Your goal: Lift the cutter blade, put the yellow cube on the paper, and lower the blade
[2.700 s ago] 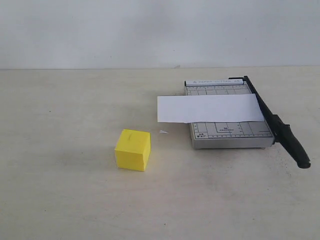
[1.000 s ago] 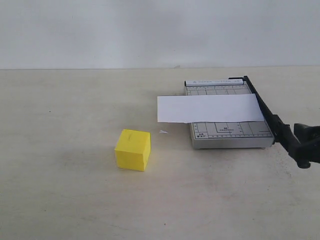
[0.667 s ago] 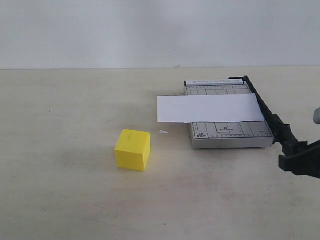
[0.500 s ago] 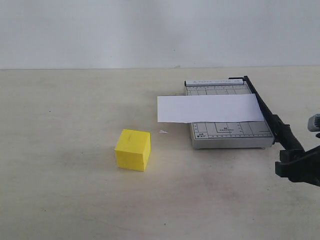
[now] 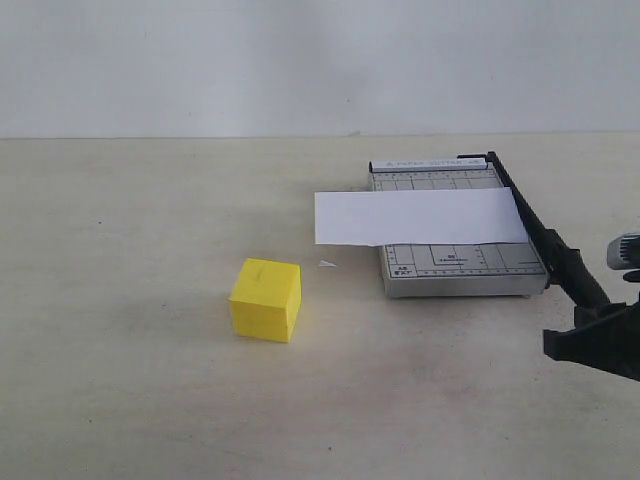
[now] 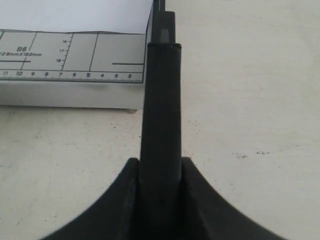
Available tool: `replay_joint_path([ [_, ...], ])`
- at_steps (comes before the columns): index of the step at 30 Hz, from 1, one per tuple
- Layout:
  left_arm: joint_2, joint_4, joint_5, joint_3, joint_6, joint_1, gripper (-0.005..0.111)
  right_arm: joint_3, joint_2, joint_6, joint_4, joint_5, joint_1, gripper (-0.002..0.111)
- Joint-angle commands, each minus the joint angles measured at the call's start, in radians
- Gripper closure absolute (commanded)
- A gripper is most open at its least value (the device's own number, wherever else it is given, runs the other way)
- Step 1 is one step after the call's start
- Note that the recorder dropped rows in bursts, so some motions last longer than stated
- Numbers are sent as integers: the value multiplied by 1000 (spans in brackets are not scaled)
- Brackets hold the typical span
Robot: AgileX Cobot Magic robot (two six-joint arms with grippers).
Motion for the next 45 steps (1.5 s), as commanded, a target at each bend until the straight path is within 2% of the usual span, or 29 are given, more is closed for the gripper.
replay_joint_path([
  [1,-2,-3,1,-2,-3,3,102,0,-3,6,9,-79,-4,108],
  [20,-2,-3,1,-2,-3,3,102,-1,-290,6,-1,-316,-4,108],
  [29,-2,-3,1,-2,-3,3,102,-75,-301,3,-115,-240,-4,108],
  [40,-2,-3,1,-2,-3,3,102,-101,-301,-11,-118,-155,-4,108],
  [42,-2,-3,1,-2,-3,3,102,-101,-301,-11,-116,-106,-4,105],
  [45,-2,-3,1,-2,-3,3,102,-101,-301,-11,-116,-79,-4,90],
])
